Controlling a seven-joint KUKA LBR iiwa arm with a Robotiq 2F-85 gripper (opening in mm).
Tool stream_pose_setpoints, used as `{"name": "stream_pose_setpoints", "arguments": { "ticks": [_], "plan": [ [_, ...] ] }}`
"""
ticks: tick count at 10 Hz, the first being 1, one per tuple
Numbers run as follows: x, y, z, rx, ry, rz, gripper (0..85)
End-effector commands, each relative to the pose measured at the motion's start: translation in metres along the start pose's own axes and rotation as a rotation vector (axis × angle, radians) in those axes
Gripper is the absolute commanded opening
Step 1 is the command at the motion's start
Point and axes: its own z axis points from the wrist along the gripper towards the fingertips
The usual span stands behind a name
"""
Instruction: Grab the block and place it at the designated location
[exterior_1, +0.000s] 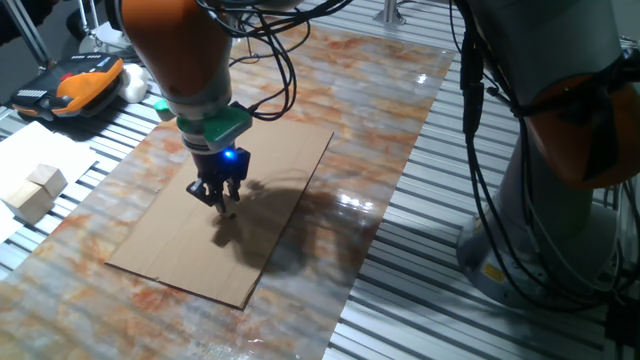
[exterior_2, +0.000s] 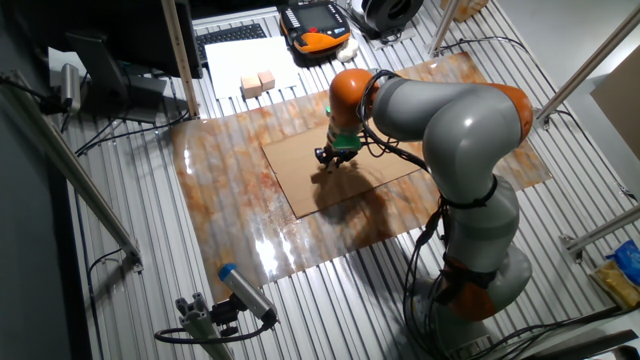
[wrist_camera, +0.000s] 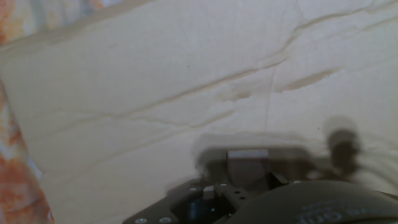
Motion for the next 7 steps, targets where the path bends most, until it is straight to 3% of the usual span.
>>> {"name": "stream_pose_setpoints", "arguments": {
  "ticks": [1,2,4,5,7],
  "plan": [
    [0.0018,-0.0002,0.0012,-0.006,-0.002,0.005,0.0],
    [0.0042,-0.0003,0.0036,-0.007,-0.011,0.011,17.0],
    [0.0072,0.0019,0.0058,-0.001,-0.017,0.026,17.0],
    [0.0076,0.0022,0.0053,0.006,-0.022,0.036,34.0],
    [0.0067,0.0011,0.0037,0.006,-0.023,0.043,34.0]
  ]
}}
